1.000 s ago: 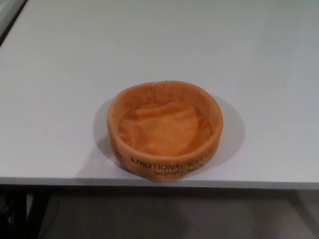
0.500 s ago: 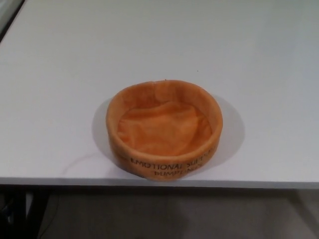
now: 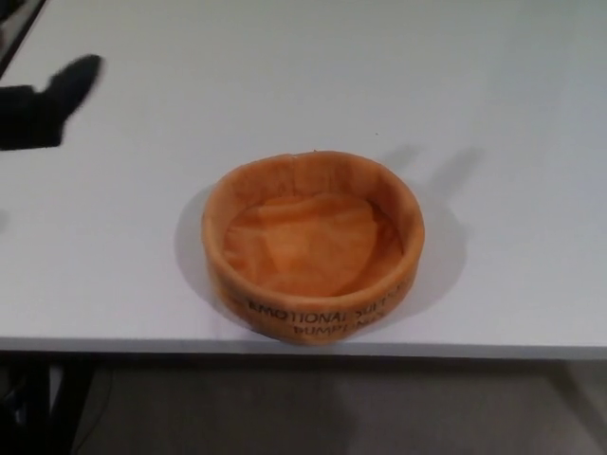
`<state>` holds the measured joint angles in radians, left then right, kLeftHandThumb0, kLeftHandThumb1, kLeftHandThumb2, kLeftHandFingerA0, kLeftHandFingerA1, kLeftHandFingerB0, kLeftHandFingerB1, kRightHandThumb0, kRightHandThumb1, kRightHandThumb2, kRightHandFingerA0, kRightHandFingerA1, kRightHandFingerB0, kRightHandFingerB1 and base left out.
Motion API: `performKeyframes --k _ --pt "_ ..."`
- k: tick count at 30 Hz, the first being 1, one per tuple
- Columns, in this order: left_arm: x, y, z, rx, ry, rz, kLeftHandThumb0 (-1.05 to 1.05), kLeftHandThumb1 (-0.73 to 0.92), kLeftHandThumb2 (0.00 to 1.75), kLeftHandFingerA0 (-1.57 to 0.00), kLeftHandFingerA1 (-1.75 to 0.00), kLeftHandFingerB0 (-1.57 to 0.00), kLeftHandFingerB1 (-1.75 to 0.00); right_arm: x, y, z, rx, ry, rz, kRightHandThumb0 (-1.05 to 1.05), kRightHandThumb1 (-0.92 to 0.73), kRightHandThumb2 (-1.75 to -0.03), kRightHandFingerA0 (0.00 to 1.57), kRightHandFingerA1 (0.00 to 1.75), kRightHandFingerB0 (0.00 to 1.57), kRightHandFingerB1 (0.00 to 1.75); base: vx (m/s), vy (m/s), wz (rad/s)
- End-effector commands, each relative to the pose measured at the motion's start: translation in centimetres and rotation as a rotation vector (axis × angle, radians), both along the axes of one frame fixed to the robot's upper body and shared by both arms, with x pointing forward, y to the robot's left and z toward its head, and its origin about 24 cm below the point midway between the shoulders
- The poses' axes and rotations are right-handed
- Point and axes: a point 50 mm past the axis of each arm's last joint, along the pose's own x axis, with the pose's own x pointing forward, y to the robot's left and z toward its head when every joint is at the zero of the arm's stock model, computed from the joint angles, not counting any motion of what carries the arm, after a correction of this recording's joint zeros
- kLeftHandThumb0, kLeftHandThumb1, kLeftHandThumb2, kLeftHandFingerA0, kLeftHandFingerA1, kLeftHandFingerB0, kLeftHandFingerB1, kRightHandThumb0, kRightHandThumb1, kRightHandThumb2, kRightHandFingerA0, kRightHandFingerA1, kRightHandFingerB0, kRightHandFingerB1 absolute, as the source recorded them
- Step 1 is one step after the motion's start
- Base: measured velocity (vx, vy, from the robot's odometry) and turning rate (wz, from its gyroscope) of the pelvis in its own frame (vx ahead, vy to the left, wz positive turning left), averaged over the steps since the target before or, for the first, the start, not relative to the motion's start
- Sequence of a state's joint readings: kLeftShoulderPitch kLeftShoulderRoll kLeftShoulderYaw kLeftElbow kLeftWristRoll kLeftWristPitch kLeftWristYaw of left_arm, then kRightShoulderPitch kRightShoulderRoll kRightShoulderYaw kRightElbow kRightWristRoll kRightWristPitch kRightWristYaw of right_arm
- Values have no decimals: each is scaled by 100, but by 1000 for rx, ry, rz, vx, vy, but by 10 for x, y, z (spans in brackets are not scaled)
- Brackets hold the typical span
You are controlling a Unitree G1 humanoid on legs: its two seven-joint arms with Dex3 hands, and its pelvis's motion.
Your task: A soft plate is kept in the center of the table close to the robot and the robot uses its left hand to pick up the plate, turns it upside down and places it back on the table
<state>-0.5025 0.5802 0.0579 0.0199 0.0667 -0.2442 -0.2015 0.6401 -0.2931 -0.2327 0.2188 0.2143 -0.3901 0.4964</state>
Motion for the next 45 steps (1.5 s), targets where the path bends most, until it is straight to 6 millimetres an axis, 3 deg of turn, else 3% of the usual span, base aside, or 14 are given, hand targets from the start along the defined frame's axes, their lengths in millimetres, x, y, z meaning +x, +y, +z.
performKeyframes --k 1,2,3,4,5,8,10,11,16,17,18,34,35,45 --pt "16 -21 -1 350 6 86 -96 88 68 -23 -37 -28 -30 4 -13 -7 -48 36 21 -78 -71 -111 36 50 42 51 0 0 0" --pt "17 -23 0 356 8 84 -96 88 68 -23 -37 -28 -30 4 -14 -9 -42 37 23 -78 -71 -111 36 50 42 51 0 0 0" --pt "19 -27 -4 395 3 60 -96 88 67 -25 -38 -33 -32 5 -15 -10 -31 36 31 -81 -91 -68 40 34 45 35 0 0 0" --pt "19 -28 -5 406 9 53 -95 86 66 -25 -39 -34 -32 5 -14 -8 -31 33 36 -82 -77 -114 29 47 42 52 0 0 0" --pt "21 -32 -6 425 20 44 -96 85 67 -24 -38 -33 -32 5 -13 -4 -34 21 41 -82 -91 -68 39 36 45 35 0 0 0" --pt "23 -39 -9 463 28 23 -95 83 66 -26 -39 -33 -31 6 -9 6 -44 -7 60 -82 -91 -68 39 39 45 36 0 0 0" --pt "24 -44 -13 428 39 1 -93 63 107 -23 -49 -25 -44 6 -6 10 -43 -16 68 -83 -92 -68 38 40 45 36 0 0 0" --pt "25 -46 -14 419 42 -4 -95 79 65 -29 -39 -31 -31 6 -5 12 -45 -18 71 -83 -92 -68 38 41 44 36 0 0 0" --pt "26 -62 -17 407 46 -55 -93 74 63 -27 -41 -26 -30 9 -2 17 -45 -38 71 -82 -92 -68 38 42 44 35 0 0 0" --pt "27 -64 -17 424 50 -61 -94 72 63 -27 -39 -26 -30 9 -1 18 -34 -39 66 -83 -79 -115 30 52 37 50 0 0 0" --pt "27 -66 -19 443 65 -70 -94 69 62 -30 -38 -28 -30 10 0 19 -28 -41 63 -80 -92 -68 35 42 40 35 0 0 0" --pt "19 -78 -60 617 211 -175 -95 67 63 -33 -37 -29 -30 11 -2 16 -23 -34 53 -80 -91 -68 37 42 38 34 0 0 0" --pt "18 -77 -63 626 222 -174 -94 52 91 -30 -45 -27 -41 11 -2 16 -25 -35 51 -80 -91 -68 38 42 38 35 0 0 0" --pt "10 -73 -89 671 321 -195 -101 56 73 -34 -40 -29 -34 12 -1 16 -20 -43 50 -80 -91 -68 38 44 38 35 0 0 0"
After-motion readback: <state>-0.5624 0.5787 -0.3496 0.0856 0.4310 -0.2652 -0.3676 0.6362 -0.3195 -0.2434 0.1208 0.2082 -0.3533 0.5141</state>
